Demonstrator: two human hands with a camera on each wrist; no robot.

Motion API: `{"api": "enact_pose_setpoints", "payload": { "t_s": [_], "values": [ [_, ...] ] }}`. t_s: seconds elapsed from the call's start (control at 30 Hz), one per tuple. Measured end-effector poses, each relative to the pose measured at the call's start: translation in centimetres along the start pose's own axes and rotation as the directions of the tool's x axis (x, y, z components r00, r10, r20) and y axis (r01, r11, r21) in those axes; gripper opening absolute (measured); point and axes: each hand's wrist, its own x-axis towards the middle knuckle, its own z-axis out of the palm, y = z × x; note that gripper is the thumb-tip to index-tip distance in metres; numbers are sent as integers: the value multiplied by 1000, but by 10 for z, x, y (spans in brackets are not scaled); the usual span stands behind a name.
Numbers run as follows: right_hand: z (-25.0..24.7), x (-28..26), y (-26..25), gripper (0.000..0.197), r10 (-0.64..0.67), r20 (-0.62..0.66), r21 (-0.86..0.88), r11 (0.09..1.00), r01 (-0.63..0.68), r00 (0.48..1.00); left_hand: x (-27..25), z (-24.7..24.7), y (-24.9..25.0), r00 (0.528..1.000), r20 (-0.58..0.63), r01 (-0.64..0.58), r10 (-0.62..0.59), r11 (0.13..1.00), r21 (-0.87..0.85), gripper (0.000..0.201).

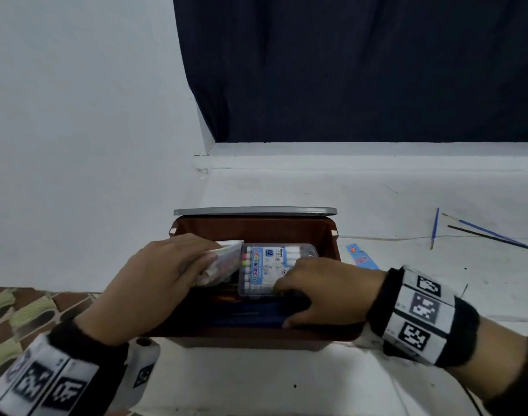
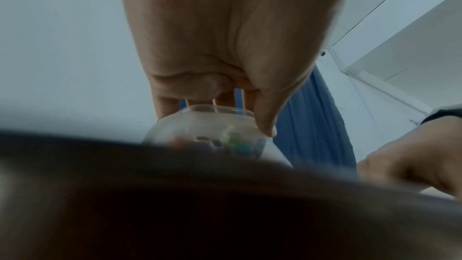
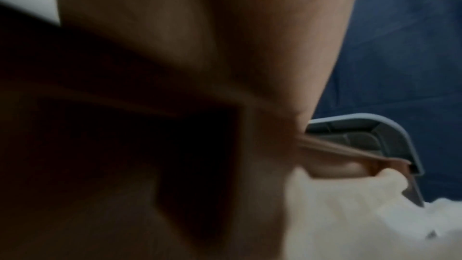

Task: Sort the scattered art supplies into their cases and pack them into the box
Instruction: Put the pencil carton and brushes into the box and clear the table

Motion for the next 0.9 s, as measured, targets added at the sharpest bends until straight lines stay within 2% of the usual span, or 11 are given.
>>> {"api": "enact_pose_setpoints", "payload": {
  "t_s": [0.13,0.2,0.27,0.3,0.4,0.47,0.53,0.6,0.73,0.8,0.9],
  "values": [
    [2,5,-2,37,-20,100,-59,998,26,995,-1,6,-3,1000,-17,23,-23,999,-28,34],
    [4,6,-7,27,-41,85,-131,990,52,996,-2,5,-2,1000,-14,25,-26,999,-36,36],
    [4,7,-12,21,-71,-8,-219,973,68,997,-2,5,-1,1000,-12,17,-18,999,-39,38],
    [3,6,-14,20,-79,-71,-209,976,62,994,-2,4,-1,1000,-13,14,-15,999,-43,38],
    [-7,-1,-17,15,-29,-243,-11,1000,27,970,0,4,-1,1000,-21,9,-10,999,-44,37],
    [-12,-6,-15,15,-16,-369,-4,1000,15,929,1,5,-1,1000,-20,16,-16,1000,-16,36],
    [-16,-8,-14,14,-34,-469,-73,997,-1,882,0,5,-1,999,-18,31,-31,1000,3,35],
    [-21,-7,-18,5,-100,-492,-178,984,13,865,0,4,0,999,-31,27,-27,1000,-6,35],
    [-2,-2,-16,16,-168,-328,-246,965,88,930,-2,6,1,999,-21,30,-30,999,-13,37],
    [14,-1,-12,25,-244,-217,-373,915,151,945,-3,7,0,999,-15,35,-35,999,-20,36],
    [18,9,-7,33,-304,-113,-402,885,236,946,-3,9,0,1000,5,-9,9,1000,0,28]
  ]
}}
